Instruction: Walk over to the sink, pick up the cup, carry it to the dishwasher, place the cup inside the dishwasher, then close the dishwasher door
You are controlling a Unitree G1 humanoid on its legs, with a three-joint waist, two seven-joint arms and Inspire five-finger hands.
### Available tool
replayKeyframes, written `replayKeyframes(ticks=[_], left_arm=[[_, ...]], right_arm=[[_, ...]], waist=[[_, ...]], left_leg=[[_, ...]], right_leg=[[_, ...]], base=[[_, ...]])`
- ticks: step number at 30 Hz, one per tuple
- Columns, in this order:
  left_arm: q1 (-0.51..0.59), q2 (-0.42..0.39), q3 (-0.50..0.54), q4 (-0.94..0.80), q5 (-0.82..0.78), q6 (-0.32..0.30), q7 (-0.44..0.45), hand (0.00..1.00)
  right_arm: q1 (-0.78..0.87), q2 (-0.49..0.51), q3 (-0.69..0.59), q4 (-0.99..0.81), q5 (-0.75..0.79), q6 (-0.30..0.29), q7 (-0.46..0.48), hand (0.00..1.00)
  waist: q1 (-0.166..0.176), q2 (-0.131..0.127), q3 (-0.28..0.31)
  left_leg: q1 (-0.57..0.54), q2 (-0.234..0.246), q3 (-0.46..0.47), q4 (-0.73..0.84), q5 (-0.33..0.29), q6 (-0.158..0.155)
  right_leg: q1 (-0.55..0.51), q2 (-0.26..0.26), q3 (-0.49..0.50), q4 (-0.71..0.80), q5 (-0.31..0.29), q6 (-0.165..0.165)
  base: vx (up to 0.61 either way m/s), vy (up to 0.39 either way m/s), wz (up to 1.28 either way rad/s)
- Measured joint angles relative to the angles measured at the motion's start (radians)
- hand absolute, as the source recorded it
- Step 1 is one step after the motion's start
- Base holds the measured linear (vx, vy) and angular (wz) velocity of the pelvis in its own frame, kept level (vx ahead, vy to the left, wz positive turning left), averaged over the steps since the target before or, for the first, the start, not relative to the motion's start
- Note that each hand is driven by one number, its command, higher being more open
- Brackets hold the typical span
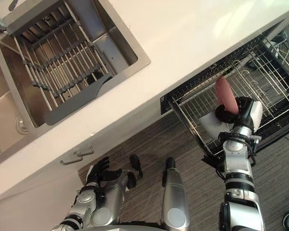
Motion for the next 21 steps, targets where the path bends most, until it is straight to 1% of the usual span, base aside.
replayKeyframes(ticks=[3, 6, 12, 18, 20, 21], left_arm=[[-0.008, -0.008, 0.000, 0.001, 0.000, 0.000, 0.001, 0.90], [-0.024, -0.019, 0.000, 0.004, 0.000, 0.001, 0.001, 0.90], [-0.030, -0.030, 0.000, 0.003, 0.000, 0.001, 0.002, 0.90], [-0.031, -0.033, 0.000, 0.003, 0.000, 0.002, 0.006, 0.90], [-0.031, -0.036, -0.001, 0.005, 0.000, 0.007, 0.014, 0.90], [-0.030, -0.037, -0.001, 0.005, 0.000, 0.008, 0.015, 0.90]], right_arm=[[-0.032, -0.001, -0.007, 0.034, -0.001, 0.007, 0.004, 0.90], [-0.049, 0.000, -0.007, 0.073, -0.001, 0.016, 0.009, 0.90], [-0.049, 0.010, -0.010, 0.055, -0.001, 0.020, 0.009, 0.90], [0.080, 0.061, -0.010, -0.216, -0.006, 0.032, -0.003, 0.90], [0.145, 0.075, -0.018, -0.324, -0.023, 0.035, -0.018, 0.90], [0.163, 0.079, -0.020, -0.349, -0.024, 0.035, -0.023, 0.90]], waist=[[-0.001, 0.000, 0.000], [0.009, 0.000, 0.000], [0.019, 0.000, 0.000], [0.022, -0.001, 0.000], [0.022, -0.004, 0.001], [0.022, -0.005, 0.001]], left_leg=[[-0.003, 0.002, 0.000, 0.009, -0.004, 0.002], [-0.005, 0.004, -0.001, 0.015, -0.005, 0.002], [-0.007, 0.006, -0.002, 0.015, -0.005, 0.002], [0.007, 0.007, 0.000, 0.003, -0.005, 0.001], [0.030, 0.007, 0.000, -0.007, -0.005, 0.000], [0.037, 0.007, 0.001, -0.010, -0.006, 0.000]], right_leg=[[0.000, 0.001, 0.001, 0.002, 0.000, 0.000], [0.000, 0.002, 0.000, 0.001, 0.000, 0.000], [0.000, 0.004, -0.001, 0.001, 0.001, -0.001], [0.013, 0.007, -0.001, -0.010, 0.002, 0.000], [0.037, 0.009, -0.001, -0.023, 0.003, 0.000], [0.043, 0.010, -0.001, -0.025, 0.003, 0.000]], base=[[0.00, 0.000, 0.00], [0.00, 0.000, 0.00], [0.00, 0.000, 0.00], [0.04, -0.008, -0.01], [0.00, 0.000, 0.00], [0.04, -0.003, -0.02]])
